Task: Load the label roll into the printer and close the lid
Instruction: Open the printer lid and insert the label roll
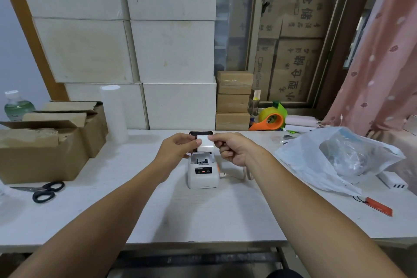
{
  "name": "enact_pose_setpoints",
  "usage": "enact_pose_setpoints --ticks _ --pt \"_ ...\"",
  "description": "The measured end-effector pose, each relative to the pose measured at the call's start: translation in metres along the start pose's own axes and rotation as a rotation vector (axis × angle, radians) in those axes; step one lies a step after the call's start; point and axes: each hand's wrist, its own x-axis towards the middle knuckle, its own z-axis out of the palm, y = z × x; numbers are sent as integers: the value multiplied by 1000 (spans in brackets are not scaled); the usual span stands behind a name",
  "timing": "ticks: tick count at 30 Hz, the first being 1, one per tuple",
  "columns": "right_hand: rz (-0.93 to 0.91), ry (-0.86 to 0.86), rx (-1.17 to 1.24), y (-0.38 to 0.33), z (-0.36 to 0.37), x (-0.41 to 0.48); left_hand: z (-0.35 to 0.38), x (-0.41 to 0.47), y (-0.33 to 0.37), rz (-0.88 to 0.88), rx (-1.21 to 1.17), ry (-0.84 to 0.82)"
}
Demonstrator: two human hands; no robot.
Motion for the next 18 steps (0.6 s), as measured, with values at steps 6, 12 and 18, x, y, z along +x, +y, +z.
enact_pose_setpoints --ticks 6,12,18 --pt "68 -1 -81 7 -7 1 -7 10 -24 -144 282 194" --pt "110 -12 -77 12 -10 7 7 7 -23 -241 375 88" --pt "122 -2 -60 20 -14 12 9 8 -18 -241 416 75"
